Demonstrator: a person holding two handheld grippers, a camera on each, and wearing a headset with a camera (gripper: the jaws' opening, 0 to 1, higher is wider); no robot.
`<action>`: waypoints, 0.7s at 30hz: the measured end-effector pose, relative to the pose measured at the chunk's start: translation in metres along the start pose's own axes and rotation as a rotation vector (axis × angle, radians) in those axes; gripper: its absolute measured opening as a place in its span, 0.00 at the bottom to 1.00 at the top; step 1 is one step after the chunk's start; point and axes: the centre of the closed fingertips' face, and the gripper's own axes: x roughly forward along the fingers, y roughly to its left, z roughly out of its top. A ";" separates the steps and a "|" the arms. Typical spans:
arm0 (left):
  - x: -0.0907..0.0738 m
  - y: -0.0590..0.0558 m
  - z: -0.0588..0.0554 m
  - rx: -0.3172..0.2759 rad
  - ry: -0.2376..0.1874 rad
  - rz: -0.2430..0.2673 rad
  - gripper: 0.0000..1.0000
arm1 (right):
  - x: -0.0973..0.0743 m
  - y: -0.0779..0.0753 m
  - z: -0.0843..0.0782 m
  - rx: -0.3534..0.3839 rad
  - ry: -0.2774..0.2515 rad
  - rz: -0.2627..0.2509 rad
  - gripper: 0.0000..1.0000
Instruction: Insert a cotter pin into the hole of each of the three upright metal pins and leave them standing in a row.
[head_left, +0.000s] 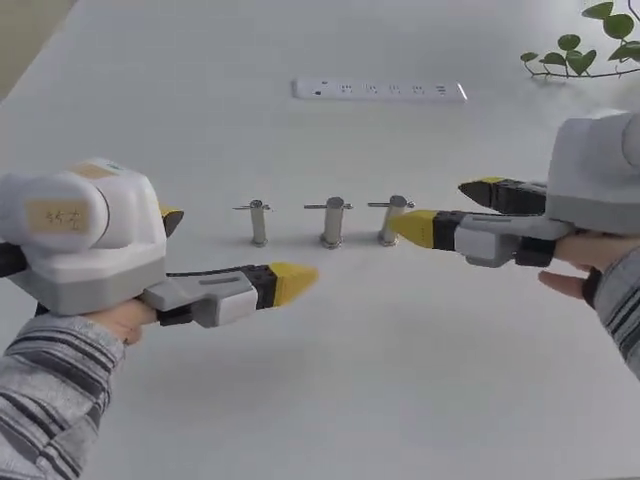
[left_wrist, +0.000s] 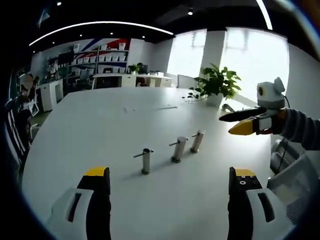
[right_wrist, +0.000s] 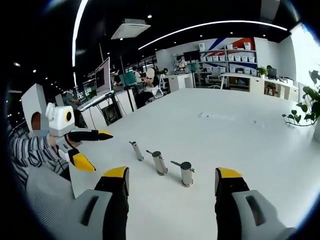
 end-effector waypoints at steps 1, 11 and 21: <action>-0.001 0.000 0.002 0.004 -0.003 0.007 0.98 | -0.001 0.001 0.000 0.002 0.001 -0.001 0.68; -0.016 -0.016 0.004 -0.010 -0.004 0.022 0.99 | -0.018 0.011 -0.020 -0.011 0.051 -0.023 0.77; -0.028 -0.025 -0.005 -0.028 0.015 0.066 0.99 | -0.023 0.017 -0.033 0.013 0.057 0.000 0.81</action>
